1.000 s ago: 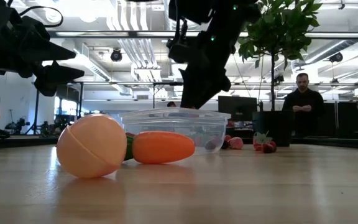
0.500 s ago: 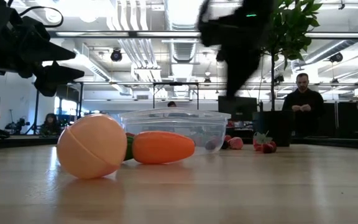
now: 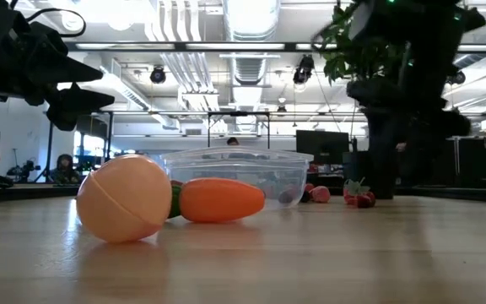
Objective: Pick and placing Produce into tupperware
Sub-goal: Put the red cherry into the transparent container
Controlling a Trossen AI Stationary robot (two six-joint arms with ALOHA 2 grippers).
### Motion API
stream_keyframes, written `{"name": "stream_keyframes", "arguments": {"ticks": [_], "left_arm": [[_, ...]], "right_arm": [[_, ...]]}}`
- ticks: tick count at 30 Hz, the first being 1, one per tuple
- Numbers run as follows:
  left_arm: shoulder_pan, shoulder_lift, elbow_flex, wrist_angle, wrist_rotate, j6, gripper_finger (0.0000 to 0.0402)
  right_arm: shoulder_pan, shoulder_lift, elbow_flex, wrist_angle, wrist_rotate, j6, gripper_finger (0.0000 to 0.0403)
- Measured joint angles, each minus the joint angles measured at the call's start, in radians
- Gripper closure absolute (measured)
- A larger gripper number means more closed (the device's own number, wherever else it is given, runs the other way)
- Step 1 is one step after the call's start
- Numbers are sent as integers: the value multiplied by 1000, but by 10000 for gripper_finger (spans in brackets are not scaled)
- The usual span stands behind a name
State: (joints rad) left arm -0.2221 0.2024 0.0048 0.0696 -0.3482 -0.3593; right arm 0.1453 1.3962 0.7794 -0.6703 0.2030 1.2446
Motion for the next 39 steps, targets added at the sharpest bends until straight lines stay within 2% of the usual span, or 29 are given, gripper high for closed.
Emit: {"name": "stream_keyframes", "arguments": {"ticks": [4, 10, 20, 27, 39], "left_arm": [[0, 1, 0, 0, 0, 0, 155], [0, 0, 0, 0, 0, 0, 155], [0, 0, 0, 0, 0, 0, 155], [0, 1, 0, 0, 0, 0, 155], [0, 1, 0, 0, 0, 0, 155]], "right_arm": [[-58, -53, -45, 6, -4, 90, 155], [-134, -47, -51, 30, -42, 143, 164], [-166, 94, 10, 58, -105, 128, 167], [-179, 196, 91, 53, -100, 115, 171], [-200, 314, 206, -10, -124, 58, 221]]}}
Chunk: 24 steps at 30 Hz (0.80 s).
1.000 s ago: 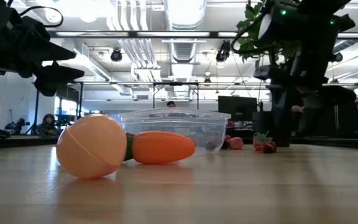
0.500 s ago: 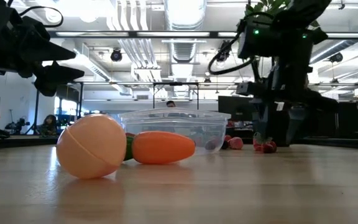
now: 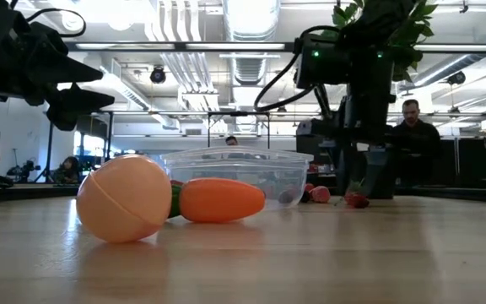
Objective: Pick and placing Produce into tupperware
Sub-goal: Put the red cherry into the transparent container
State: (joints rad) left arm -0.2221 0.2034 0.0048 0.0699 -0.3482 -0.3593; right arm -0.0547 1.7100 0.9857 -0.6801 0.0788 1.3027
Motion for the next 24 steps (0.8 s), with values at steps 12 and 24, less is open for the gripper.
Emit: {"name": "stream_keyframes", "arguments": {"ticks": [12, 24], "left_arm": [[0, -1, 0, 0, 0, 0, 155], [0, -1, 0, 0, 0, 0, 155]], "right_arm": [[-1, 3, -21, -9, 4, 33, 226], [-16, 3, -11, 10, 20, 32, 256]]}}
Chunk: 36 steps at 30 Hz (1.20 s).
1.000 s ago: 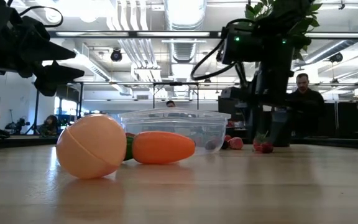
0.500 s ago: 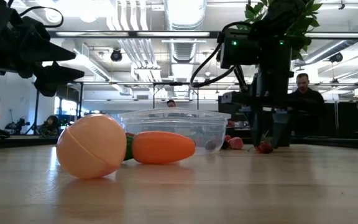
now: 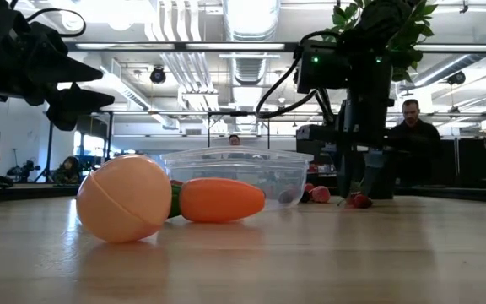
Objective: Pick and placing Produce into tupperware
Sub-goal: Put the red cherry into the transparent container
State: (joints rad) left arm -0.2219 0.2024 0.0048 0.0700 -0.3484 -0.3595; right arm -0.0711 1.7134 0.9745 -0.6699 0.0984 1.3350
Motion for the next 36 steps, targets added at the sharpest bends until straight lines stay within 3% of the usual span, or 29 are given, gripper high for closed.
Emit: {"name": "stream_keyframes", "arguments": {"ticks": [6, 21, 31, 36], "left_arm": [[0, 0, 0, 0, 0, 0, 155], [0, 0, 0, 0, 0, 0, 155], [0, 0, 0, 0, 0, 0, 155], [0, 0, 0, 0, 0, 0, 155]], "right_arm": [[3, 0, 0, -2, -20, -3, 275], [3, 1, 0, -3, -28, 0, 280], [5, 2, -1, 2, -30, 22, 329], [11, -17, 22, -11, -30, 12, 331]]}}
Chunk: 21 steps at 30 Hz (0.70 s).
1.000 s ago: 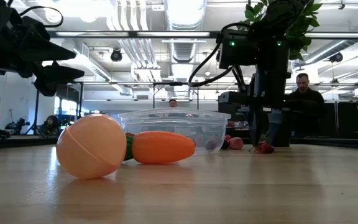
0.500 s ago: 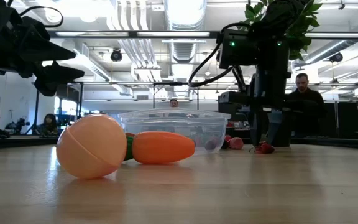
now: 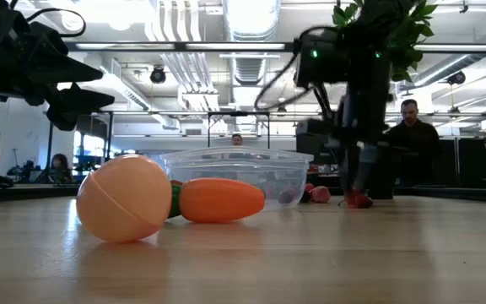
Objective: Pick and placing Produce into tupperware
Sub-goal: Put the red cherry into the transparent container
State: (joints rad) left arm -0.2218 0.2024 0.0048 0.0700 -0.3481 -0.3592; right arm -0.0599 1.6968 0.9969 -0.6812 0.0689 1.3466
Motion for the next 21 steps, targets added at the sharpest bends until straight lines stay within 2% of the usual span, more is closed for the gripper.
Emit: {"name": "stream_keyframes", "arguments": {"ticks": [9, 15, 18, 21], "left_arm": [[0, 0, 0, 0, 0, 0, 155], [0, 1, 0, -5, 5, 17, 155], [0, 15, 0, -15, 93, 317, 155], [-2, 32, 0, -16, 109, 595, 155]], "right_arm": [[36, -107, 227, -197, 37, -98, 329], [30, -59, 395, -124, 37, -278, 316], [12, 32, 458, -115, -5, -356, 306], [10, 132, 520, -118, -86, -435, 286]]}}
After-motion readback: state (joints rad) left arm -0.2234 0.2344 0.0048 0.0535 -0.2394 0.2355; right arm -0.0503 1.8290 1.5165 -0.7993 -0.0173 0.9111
